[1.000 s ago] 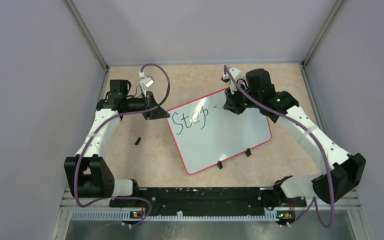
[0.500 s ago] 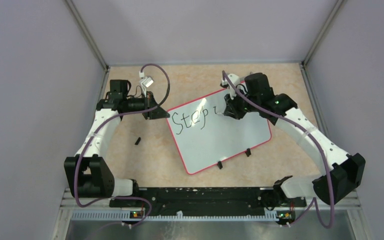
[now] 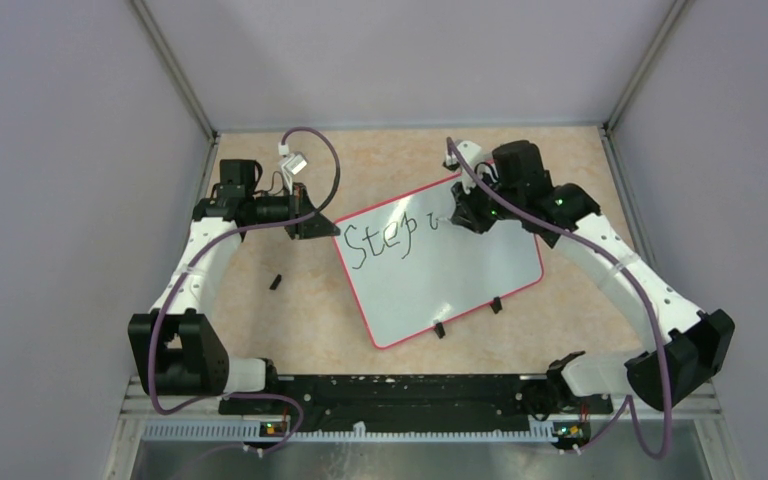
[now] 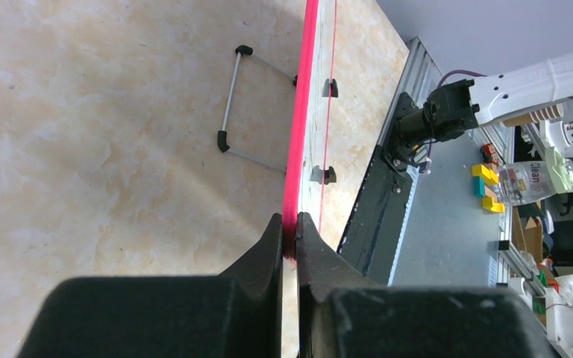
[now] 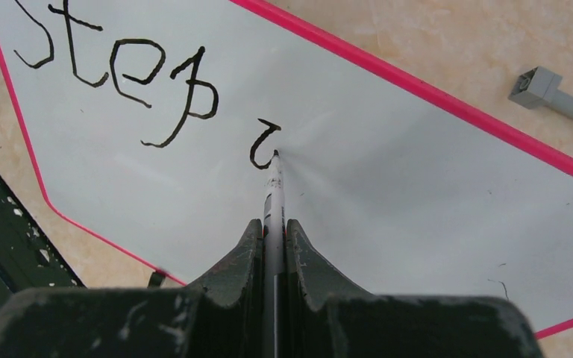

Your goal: Write a sentence on the whiteboard

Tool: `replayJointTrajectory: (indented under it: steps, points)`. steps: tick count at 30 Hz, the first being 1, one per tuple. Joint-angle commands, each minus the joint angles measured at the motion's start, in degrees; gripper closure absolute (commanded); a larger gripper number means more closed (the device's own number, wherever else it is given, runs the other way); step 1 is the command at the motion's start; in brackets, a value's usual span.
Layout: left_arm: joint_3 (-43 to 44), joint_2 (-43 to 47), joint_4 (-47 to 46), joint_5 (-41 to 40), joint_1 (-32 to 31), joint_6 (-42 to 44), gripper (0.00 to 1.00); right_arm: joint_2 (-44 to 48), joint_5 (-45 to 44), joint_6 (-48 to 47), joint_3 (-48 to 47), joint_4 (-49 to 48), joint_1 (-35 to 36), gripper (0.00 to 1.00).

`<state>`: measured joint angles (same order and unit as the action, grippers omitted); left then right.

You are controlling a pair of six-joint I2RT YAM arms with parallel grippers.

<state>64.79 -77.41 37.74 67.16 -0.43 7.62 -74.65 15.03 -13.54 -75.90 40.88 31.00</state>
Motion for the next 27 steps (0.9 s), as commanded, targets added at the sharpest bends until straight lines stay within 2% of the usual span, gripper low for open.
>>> replayJointTrajectory:
  steps: [1,15,27]
  points:
    - [0.29,-0.11,-0.38,0.48,-0.20,1.96,1.00,0.53,1.22,-0.62,-4.63,-1.08,0.07,1.00]
    - [0.09,0.19,-0.32,0.15,-0.27,2.12,1.00,-3.05,1.33,-0.32,-7.42,-2.63,0.25,1.00]
    - [0.11,-0.35,-0.36,0.17,-0.22,2.22,1.00,-2.42,0.07,-0.87,-4.64,-2.62,0.33,1.00]
